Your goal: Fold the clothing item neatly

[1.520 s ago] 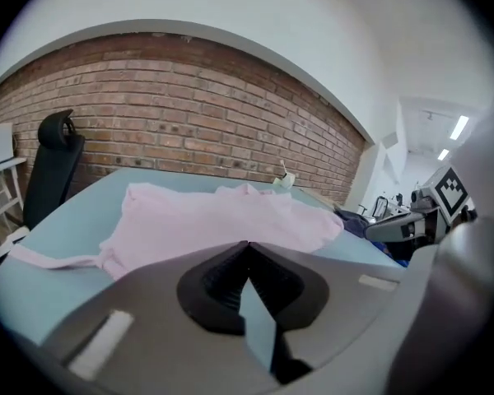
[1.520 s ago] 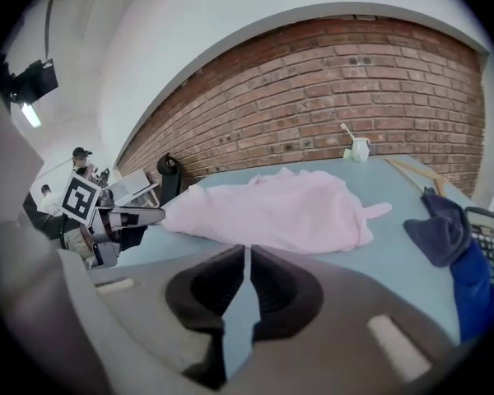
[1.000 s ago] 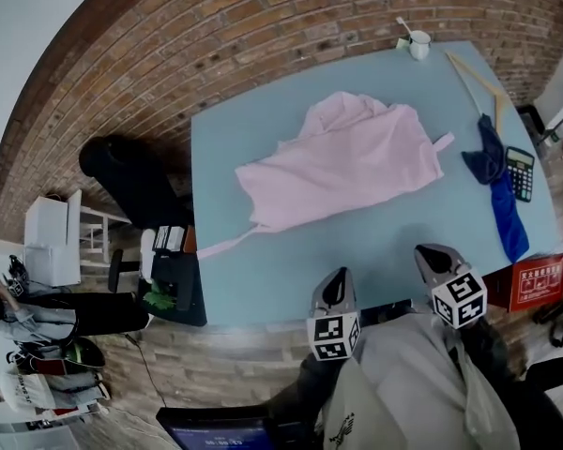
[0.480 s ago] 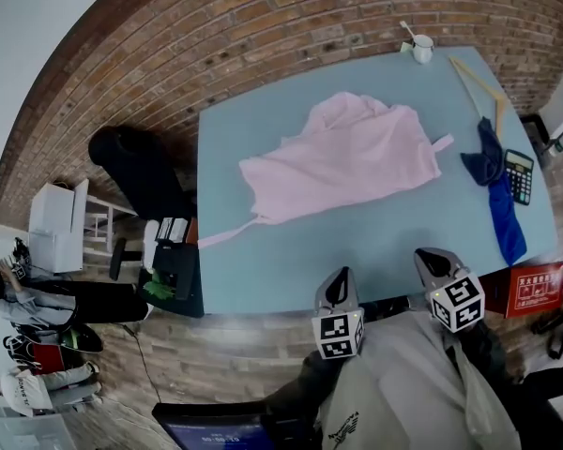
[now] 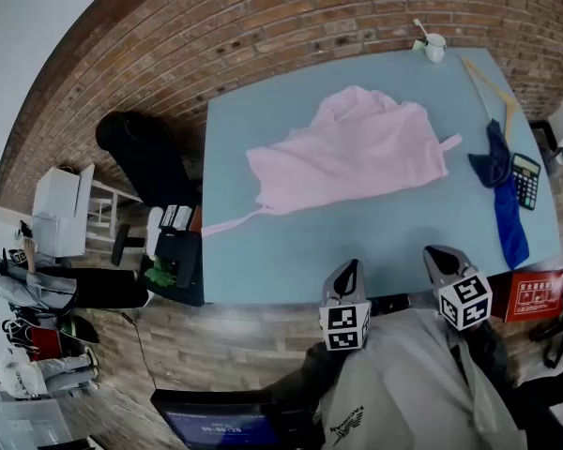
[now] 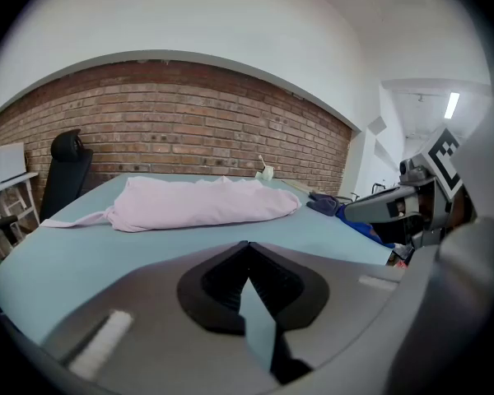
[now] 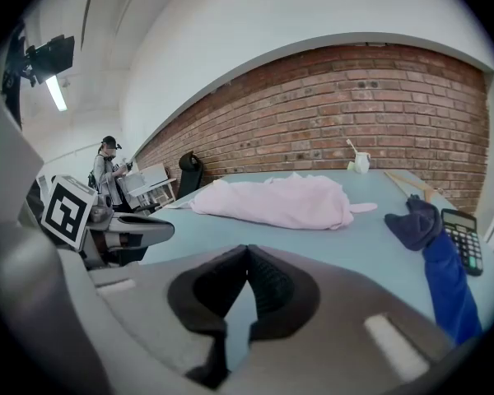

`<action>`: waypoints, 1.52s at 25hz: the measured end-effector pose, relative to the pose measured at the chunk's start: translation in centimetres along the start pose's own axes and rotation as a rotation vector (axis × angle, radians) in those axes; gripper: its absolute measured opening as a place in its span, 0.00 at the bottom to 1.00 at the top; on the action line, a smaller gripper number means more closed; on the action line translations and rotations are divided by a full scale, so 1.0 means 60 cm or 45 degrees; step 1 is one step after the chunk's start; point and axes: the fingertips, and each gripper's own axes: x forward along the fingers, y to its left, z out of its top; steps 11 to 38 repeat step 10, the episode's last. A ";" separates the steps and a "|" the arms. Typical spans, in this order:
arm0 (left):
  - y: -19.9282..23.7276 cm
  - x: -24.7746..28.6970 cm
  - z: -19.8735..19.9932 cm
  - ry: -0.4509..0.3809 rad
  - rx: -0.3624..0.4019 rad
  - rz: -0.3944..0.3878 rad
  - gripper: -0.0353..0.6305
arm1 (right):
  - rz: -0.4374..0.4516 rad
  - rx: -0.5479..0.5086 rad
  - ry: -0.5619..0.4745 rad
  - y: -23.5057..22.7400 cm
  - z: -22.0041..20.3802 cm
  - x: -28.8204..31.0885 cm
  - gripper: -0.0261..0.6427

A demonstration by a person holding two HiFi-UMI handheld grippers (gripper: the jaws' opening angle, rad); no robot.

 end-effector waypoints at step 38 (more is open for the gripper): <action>0.001 0.010 -0.006 0.024 -0.004 0.004 0.06 | 0.022 -0.015 0.025 0.003 -0.005 0.010 0.04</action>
